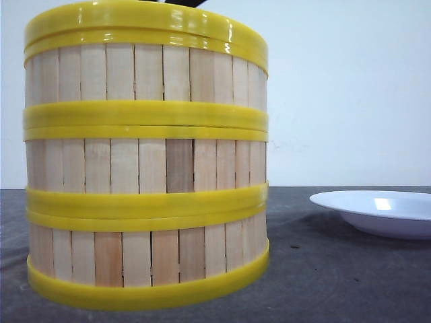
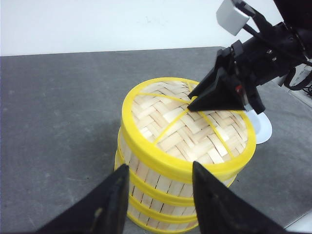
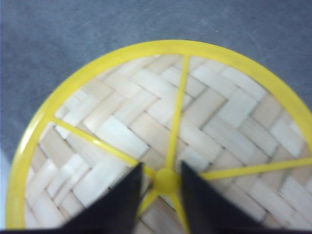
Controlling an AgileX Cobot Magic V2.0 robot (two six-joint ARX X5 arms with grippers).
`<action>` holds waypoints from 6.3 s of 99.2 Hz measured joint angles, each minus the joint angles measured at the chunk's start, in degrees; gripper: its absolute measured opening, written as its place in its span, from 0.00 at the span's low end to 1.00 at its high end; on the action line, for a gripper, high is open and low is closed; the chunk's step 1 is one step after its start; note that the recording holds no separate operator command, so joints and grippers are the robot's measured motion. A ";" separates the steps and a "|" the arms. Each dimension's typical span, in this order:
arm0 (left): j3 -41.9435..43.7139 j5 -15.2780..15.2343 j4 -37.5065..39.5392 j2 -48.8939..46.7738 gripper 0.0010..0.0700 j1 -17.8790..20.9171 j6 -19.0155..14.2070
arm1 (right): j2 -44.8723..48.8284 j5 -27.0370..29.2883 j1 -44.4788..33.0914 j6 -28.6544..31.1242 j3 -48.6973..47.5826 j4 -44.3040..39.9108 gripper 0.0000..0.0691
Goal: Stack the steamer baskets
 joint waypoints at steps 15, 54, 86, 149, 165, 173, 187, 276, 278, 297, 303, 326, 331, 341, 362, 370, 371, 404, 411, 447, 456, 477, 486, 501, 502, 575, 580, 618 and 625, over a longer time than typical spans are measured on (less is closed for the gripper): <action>0.00 0.00 0.00 0.00 0.33 0.00 0.02 | -0.20 0.44 0.04 -0.94 0.00 0.28 0.54; 0.00 0.00 7.67 0.00 0.33 0.00 0.00 | -16.79 13.07 0.24 -1.49 0.00 3.15 0.55; 0.00 -1.20 10.54 0.00 0.33 0.00 0.79 | -33.86 27.12 6.99 -1.36 0.13 -0.26 0.55; -17.00 -0.92 13.49 -7.74 0.33 0.00 0.81 | -54.53 41.88 16.09 12.59 -26.84 -7.78 0.55; -17.00 -0.92 13.55 -7.76 0.33 0.00 0.55 | -55.08 41.88 16.09 15.58 -29.49 -7.65 0.55; -17.00 -0.92 13.77 -7.76 0.33 0.00 0.52 | -54.95 41.97 16.09 15.85 -29.49 -6.64 0.55; -17.00 -0.92 13.77 -7.76 0.32 0.00 0.52 | -55.19 42.03 16.09 16.17 -29.49 -4.61 0.54; -17.00 -0.96 13.79 -7.76 0.01 0.00 0.52 | -55.21 42.03 16.09 15.10 -29.49 -3.85 0.01; -17.00 -0.94 13.79 -7.76 0.01 0.00 0.55 | -55.21 42.05 16.09 15.10 -29.49 -3.85 0.01; -17.00 -0.94 13.79 -7.76 0.01 0.00 0.52 | -55.21 42.03 16.09 15.10 -29.49 -3.85 0.01; -17.00 -0.94 13.79 -7.76 0.01 0.00 0.55 | -55.21 42.03 16.09 15.10 -29.49 -3.85 0.01; -17.00 -0.94 13.79 -7.76 0.01 0.00 0.55 | -55.21 42.03 16.09 15.10 -29.49 -3.85 0.01; -17.00 -0.94 13.79 -7.76 0.01 0.00 0.55 | -55.21 42.03 16.09 15.10 -29.49 -3.85 0.01; -17.00 -1.05 13.75 -7.76 0.01 0.00 0.66 | -55.21 42.05 16.09 15.10 -29.49 -3.85 0.01; -17.00 -2.86 13.70 -7.76 0.01 0.70 4.13 | -55.21 42.03 16.09 15.10 -29.49 -3.85 0.01; -17.00 -3.15 13.68 -7.76 0.01 1.81 5.90 | -55.21 42.03 16.09 15.10 -29.49 -3.85 0.01; -17.00 -3.28 13.70 -7.76 0.01 1.99 6.16 | -55.21 42.03 16.09 15.10 -29.49 -3.85 0.01; -26.93 -7.30 24.15 -8.79 0.01 9.84 11.39 | -55.21 42.05 16.09 15.10 -29.49 -3.85 0.01; -31.28 -7.32 28.72 -10.21 0.01 11.89 11.47 | -55.21 42.05 16.09 15.10 -29.49 -3.85 0.01; -54.18 -7.41 46.40 -19.15 0.01 15.96 11.54 | -55.21 42.05 16.09 15.10 -29.49 -3.85 0.01; -57.37 -8.46 47.56 -20.90 0.01 16.20 11.54 | -55.21 42.03 16.09 15.10 -29.49 -3.85 0.01; -62.36 -10.29 47.58 -21.75 0.01 16.59 11.54 | -55.21 42.03 16.09 15.10 -29.49 -3.85 0.01; -63.23 -10.38 48.04 -21.70 0.01 16.68 11.52 | -55.21 42.03 16.09 15.10 -29.49 -3.85 0.01; -63.54 -10.60 48.78 -21.75 0.01 16.68 11.34 | -55.21 42.03 16.09 15.10 -29.49 -3.85 0.01; -63.58 -10.62 48.89 -21.75 0.01 16.68 11.30 | -55.21 42.03 16.09 15.10 -29.49 -3.85 0.01; -64.76 -16.48 51.91 -21.75 0.01 16.68 7.48 | -55.21 42.03 16.09 15.10 -29.49 -3.85 0.01; -64.76 -16.48 51.91 -21.75 0.01 16.68 7.37 | -55.21 42.03 16.09 15.10 -29.49 -3.85 0.01; -64.76 -16.48 51.91 -21.75 0.01 16.68 7.21 | -55.21 42.03 16.09 15.10 -29.49 -3.85 0.01; -64.76 -16.46 51.91 -21.75 0.01 16.68 7.21 | -55.21 42.03 16.09 15.10 -29.49 -3.85 0.01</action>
